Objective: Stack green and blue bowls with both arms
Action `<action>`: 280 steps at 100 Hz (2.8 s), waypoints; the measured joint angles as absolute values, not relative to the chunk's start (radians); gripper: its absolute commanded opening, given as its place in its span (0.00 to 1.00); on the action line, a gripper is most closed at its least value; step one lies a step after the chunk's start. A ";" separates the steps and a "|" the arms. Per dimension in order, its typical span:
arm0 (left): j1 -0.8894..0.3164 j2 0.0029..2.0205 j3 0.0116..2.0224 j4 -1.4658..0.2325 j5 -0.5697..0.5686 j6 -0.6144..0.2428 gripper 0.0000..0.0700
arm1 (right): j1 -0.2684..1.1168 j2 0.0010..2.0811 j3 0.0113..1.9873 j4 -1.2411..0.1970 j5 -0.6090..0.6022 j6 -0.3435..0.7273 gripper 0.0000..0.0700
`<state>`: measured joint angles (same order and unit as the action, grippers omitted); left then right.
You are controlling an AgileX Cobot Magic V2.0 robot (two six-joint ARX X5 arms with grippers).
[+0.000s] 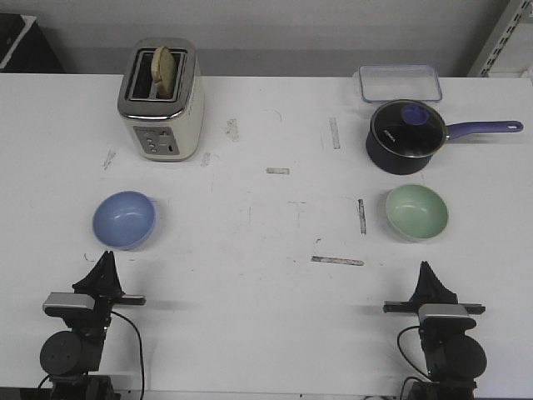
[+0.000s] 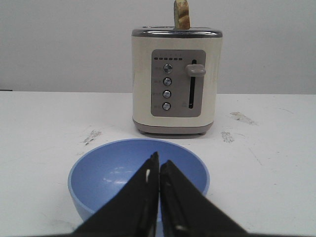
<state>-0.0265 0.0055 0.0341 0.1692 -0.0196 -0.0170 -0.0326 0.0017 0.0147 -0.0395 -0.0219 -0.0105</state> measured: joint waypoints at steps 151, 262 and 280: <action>-0.027 0.006 0.034 0.169 -0.020 -0.017 0.00 | -0.033 0.151 0.386 -0.025 0.057 0.017 0.00; -0.027 0.005 0.034 0.169 -0.020 -0.017 0.00 | -0.282 1.416 1.132 -0.640 -0.157 -0.097 0.61; -0.027 0.006 0.034 0.169 -0.020 -0.017 0.00 | -0.282 1.510 1.132 -0.639 -0.157 -0.123 0.58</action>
<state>-0.0265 0.0055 0.0341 0.1688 -0.0196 -0.0170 -0.2817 1.5097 1.1316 -0.6388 -0.1570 -0.1234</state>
